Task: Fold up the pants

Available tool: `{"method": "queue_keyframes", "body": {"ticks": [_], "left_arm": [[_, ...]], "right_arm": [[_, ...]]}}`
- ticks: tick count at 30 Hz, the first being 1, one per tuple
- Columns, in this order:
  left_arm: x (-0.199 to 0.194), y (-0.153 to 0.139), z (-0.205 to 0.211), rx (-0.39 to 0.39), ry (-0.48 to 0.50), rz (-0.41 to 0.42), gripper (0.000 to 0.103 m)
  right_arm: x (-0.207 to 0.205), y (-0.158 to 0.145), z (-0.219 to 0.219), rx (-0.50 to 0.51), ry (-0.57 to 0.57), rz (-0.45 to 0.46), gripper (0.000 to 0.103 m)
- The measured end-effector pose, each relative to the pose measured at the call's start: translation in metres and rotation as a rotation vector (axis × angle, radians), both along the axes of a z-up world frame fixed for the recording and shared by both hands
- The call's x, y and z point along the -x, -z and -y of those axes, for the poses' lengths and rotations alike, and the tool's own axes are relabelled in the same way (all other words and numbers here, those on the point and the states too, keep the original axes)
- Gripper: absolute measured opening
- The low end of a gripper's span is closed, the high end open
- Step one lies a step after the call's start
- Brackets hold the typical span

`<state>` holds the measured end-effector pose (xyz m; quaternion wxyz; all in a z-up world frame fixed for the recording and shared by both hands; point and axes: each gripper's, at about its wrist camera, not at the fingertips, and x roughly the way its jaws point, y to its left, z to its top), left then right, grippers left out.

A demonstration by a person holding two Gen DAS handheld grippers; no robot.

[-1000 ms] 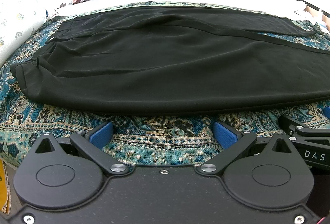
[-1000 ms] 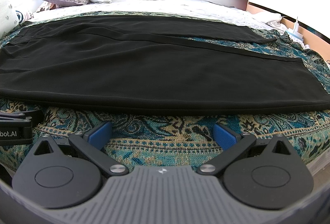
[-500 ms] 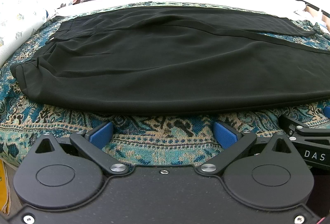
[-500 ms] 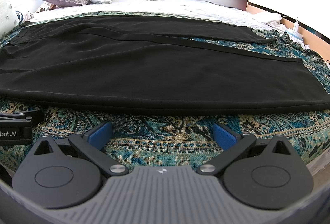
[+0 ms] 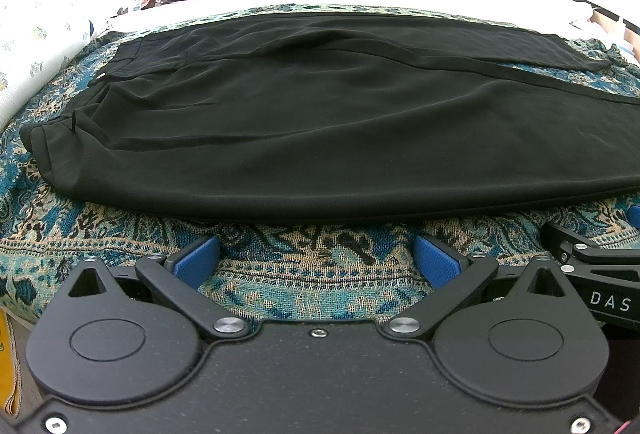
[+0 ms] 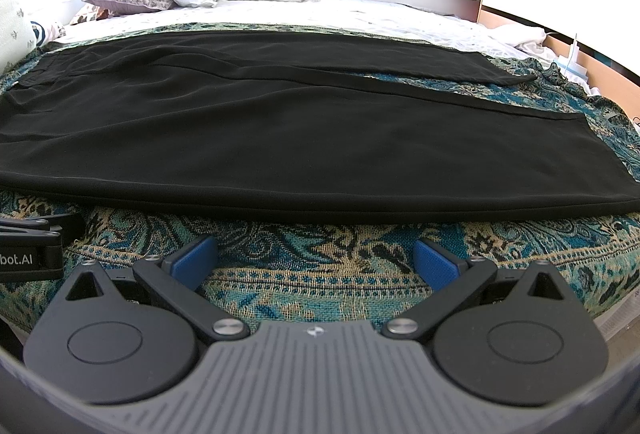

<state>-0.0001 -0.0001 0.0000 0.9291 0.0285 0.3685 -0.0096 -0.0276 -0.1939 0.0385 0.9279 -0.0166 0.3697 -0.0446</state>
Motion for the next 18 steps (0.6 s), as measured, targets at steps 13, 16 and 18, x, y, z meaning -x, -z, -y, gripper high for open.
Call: {"method": "queue_keyframes", "body": {"ticks": [13,16,18], "left_arm": [[0.0001,0.0000,0.0000,-0.001,0.000,0.001,0.103],[0.0000,0.0000,0.0000,-0.001,0.000,0.001,0.103],[0.0001,0.0000,0.0000,-0.001,0.000,0.002,0.103]], "right_arm": [[0.0022,0.0000,0.0000,0.001,0.001,0.005,0.103],[0.0026,0.0003,0.0001,0.001,0.001,0.005,0.103],[0.0032,0.0040,-0.0002,0.000,0.000,0.008,0.103]]}}
